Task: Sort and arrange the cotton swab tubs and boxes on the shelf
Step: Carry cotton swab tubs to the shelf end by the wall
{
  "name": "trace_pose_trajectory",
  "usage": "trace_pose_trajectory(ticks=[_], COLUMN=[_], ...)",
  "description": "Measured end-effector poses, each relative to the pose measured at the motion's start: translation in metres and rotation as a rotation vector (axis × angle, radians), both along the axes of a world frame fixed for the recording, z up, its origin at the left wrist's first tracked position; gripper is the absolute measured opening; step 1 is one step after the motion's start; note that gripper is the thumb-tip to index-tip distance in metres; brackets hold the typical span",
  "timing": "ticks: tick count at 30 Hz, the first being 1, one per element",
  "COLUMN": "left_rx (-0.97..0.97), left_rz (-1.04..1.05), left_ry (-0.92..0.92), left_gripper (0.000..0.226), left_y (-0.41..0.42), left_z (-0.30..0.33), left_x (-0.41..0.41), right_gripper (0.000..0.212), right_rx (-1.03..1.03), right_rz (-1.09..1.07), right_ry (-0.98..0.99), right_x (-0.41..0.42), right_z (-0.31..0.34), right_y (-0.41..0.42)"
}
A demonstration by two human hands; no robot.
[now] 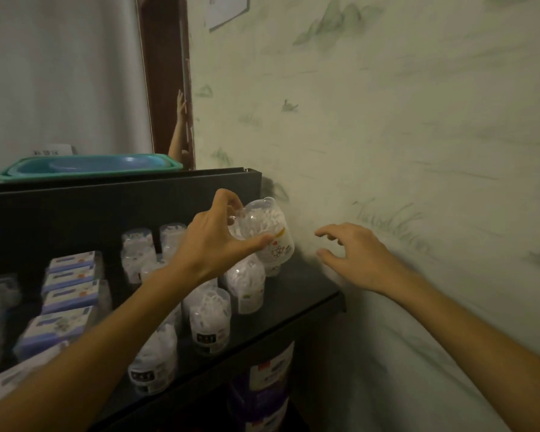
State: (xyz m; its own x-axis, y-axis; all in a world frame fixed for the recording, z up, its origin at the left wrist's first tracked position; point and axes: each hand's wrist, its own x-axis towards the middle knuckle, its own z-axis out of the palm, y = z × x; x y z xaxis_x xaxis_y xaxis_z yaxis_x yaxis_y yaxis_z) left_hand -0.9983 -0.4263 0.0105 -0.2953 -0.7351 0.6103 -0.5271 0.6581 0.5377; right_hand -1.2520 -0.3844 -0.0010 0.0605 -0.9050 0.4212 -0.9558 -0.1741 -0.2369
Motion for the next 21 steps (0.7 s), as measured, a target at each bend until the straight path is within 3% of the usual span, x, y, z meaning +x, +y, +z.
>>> trace_pose_trajectory(ticks=[14,21], left_rx=[0.057,0.063], left_rz=[0.278,0.394], left_ry=[-0.492,-0.682], left_gripper=[0.058,0.07], left_y=[-0.012,-0.019], left_z=[-0.03,-0.054], left_x=[-0.089,-0.104], right_gripper=[0.036,0.037], right_rx=[0.06,0.08], right_rz=[0.158,0.237], right_ry=[-0.092,-0.119], right_x=[-0.055,-0.064], right_z=[-0.018,-0.035], right_y=[-0.037,-0.047])
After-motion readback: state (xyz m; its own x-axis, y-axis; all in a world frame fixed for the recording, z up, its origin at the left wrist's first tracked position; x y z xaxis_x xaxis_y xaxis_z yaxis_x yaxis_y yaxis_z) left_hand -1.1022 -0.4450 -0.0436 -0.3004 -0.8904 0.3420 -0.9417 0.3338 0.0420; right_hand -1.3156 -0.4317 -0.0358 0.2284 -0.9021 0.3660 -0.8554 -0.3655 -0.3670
